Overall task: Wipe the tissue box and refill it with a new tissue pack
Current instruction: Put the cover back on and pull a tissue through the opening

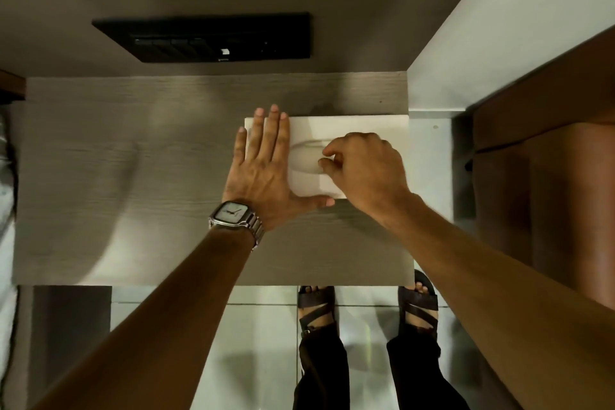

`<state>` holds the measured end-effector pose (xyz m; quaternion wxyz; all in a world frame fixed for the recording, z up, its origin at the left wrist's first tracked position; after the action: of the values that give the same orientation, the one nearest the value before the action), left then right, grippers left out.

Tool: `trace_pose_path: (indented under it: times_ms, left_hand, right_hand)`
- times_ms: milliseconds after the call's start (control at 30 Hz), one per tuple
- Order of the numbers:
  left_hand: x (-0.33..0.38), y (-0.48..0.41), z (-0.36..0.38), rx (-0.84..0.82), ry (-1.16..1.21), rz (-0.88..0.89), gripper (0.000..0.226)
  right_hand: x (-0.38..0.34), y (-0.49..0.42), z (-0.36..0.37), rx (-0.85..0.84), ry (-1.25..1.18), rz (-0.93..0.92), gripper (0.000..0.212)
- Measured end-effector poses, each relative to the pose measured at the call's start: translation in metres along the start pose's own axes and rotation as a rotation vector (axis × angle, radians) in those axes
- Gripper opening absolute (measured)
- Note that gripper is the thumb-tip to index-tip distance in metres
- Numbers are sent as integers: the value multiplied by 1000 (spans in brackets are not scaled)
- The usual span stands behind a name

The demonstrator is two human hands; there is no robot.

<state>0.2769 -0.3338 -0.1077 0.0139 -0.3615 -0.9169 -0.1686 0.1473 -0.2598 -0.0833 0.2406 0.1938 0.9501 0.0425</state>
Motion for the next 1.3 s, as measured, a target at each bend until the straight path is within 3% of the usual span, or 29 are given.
trace_pose_path:
  times_ms: [167, 433, 767, 1300]
  left_hand:
    - [-2, -1, 9, -5, -31, -14, 147]
    - [-1, -2, 11, -21, -31, -18, 145]
    - [-3, -2, 11, -31, -13, -20, 146]
    - [-2, -2, 8, -77, -11, -14, 149]
  right_hand:
    - [2, -12, 9, -47, 147, 67, 32]
    - [-8, -17, 16, -75, 244, 33, 18]
    - [-16, -4, 2, 36, 61, -51, 28]
    - [-24, 17, -24, 214, -92, -55, 27]
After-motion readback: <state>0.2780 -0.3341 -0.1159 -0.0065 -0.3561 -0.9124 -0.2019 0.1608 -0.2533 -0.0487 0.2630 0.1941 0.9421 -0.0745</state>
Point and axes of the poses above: each hand's wrist, its own y-axis away from the middle knuckle, its own z-axis out of the palm, x = y × z, the point moved 6 cm from there along -y, towards the middle knuckle, and after that the axes turned 5 degrees about -z, right-handed, at the moved point
